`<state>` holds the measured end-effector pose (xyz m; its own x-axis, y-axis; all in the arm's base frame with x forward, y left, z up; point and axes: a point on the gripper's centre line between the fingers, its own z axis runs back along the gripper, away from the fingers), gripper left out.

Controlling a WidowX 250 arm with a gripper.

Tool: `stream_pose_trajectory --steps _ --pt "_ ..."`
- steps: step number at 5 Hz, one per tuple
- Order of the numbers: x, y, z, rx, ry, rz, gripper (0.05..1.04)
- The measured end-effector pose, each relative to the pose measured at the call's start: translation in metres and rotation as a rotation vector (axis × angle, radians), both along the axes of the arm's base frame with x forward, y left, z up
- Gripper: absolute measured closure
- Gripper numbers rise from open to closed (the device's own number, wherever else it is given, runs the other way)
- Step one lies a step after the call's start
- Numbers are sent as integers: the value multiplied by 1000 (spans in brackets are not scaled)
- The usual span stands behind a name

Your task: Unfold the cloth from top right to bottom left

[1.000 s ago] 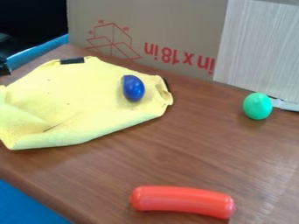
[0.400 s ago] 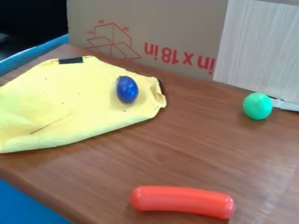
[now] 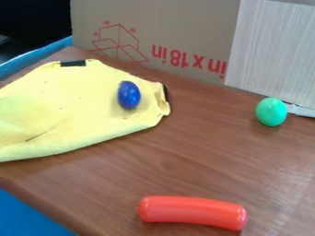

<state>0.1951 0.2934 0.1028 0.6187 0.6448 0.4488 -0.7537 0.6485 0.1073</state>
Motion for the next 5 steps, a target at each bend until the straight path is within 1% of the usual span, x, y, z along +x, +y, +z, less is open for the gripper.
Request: stream_pose_trajectory --steps 1,2,3,4,5 --pt "-1 1 -3 -1 18 -26 288" --pt "0 2 0 1 35 -63 86" --pt "3 0 7 -19 66 -108 83" --pt "20 -14 19 -66 89 -187 83" --pt "45 -45 47 -224 65 -302 83"
